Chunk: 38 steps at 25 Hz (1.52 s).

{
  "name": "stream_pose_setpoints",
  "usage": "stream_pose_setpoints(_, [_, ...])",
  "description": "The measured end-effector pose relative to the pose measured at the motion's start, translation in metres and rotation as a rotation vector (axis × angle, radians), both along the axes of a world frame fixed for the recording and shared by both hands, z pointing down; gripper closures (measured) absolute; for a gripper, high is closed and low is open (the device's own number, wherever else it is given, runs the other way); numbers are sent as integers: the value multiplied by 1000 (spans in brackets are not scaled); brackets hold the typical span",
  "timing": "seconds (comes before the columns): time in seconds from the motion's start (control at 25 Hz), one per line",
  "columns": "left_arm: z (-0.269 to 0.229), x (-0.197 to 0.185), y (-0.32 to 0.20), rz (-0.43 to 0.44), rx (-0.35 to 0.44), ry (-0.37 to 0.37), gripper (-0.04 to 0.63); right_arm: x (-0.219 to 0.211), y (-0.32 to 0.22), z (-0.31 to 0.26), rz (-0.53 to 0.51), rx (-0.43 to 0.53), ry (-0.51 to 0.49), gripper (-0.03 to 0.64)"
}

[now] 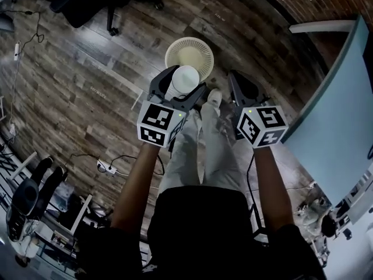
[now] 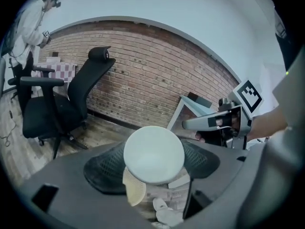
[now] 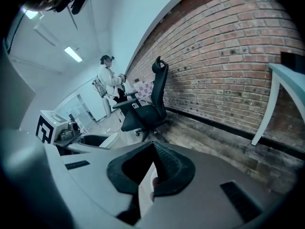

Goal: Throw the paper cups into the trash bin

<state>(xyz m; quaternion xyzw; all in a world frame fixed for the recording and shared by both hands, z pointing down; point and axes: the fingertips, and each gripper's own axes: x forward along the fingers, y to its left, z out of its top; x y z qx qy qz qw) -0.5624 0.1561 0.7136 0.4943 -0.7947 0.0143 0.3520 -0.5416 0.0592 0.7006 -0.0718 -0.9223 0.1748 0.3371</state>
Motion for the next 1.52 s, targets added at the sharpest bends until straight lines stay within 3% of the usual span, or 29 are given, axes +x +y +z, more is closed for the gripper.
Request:
stream_pose_setpoints(0.28, [63,1,-3,44,-42,4,236,-6,11,60,-8,-10,46,614])
stream_pose_setpoints(0.72, [179,11,-7,77,-99,72,236,-7,1,160,50,-15,127,614])
stream_pose_setpoints(1.2, [321,-13,5,34,-199,122,235,-9,8,249,87,-14,188,614])
stream_pose_setpoints(1.52, [371,-11,7,47,-218,157,235,9,15,285,84,-21,235,614])
